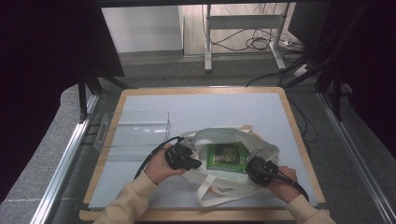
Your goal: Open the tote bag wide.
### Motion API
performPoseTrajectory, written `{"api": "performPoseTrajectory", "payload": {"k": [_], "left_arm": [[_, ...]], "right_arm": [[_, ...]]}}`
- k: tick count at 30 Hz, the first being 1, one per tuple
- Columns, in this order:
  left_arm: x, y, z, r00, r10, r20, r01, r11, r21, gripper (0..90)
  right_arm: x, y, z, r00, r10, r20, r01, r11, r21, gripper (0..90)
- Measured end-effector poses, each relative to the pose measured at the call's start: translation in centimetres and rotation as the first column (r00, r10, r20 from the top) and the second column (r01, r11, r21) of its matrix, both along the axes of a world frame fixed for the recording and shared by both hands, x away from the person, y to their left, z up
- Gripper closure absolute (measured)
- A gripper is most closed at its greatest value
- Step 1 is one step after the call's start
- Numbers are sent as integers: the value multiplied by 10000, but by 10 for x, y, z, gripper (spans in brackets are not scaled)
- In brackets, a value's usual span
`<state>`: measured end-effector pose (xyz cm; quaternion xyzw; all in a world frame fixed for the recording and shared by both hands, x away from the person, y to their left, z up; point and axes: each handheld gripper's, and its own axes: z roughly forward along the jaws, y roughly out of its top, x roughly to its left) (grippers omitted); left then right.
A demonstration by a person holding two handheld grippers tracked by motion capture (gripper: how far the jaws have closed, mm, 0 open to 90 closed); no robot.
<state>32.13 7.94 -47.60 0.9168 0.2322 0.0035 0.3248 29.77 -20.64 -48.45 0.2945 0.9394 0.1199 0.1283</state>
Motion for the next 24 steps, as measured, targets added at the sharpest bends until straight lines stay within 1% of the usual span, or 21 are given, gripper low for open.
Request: {"api": "performPoseTrajectory", "payload": {"k": [2, 6, 8, 10, 11, 13, 15, 19, 22, 23, 24], "left_arm": [[0, 0, 0, 10000, 4, 16, -4, 10000, -10, 890], [1, 1, 0, 10000, 5, 18, -5, 10000, -2, 889], [1, 0, 0, 10000, -33, 33, 33, 10000, 3, 889], [1, -1, 0, 10000, -38, 45, 38, 10000, 23, 888], [1, 0, 0, 10000, -35, 47, 35, 10000, 28, 888], [1, 0, 0, 10000, -34, 21, 34, 10000, 17, 887], [1, 1, 0, 10000, -49, 7, 49, 10000, 10, 887], [1, 1, 0, 10000, -50, 1, 50, 10000, 32, 887], [1, 1, 1, 10000, -64, 43, 63, 10000, 55, 887], [0, 2, 1, 10000, -31, 26, 30, 10000, 39, 887], [1, 2, 0, 10000, -33, 32, 33, 10000, 14, 887]], "right_arm": [[3, -1, 4, 9999, -126, 87, 125, 9998, 169, 890], [16, -1, 16, 9969, -484, 625, 460, 9982, 391, 889], [27, 1, 20, 9924, -698, 1014, 682, 9975, 189, 889], [39, 3, 21, 9902, -912, 1061, 893, 9957, 230, 889], [44, 5, 19, 9906, -944, 992, 936, 9955, 132, 889], [52, 9, 13, 9921, -862, 910, 891, 9956, -287, 889], [57, 10, 8, 9912, -941, 935, 1005, 9927, -661, 889], [63, 7, 1, 9902, -1054, 916, 1149, 9878, -1048, 890], [66, 5, -3, 9879, -1081, 1115, 1227, 9835, -1333, 889], [68, 3, -4, 9876, -1072, 1149, 1227, 9828, -1380, 889], [69, 2, -4, 9854, -1149, 1255, 1317, 9820, -1352, 889]]}}
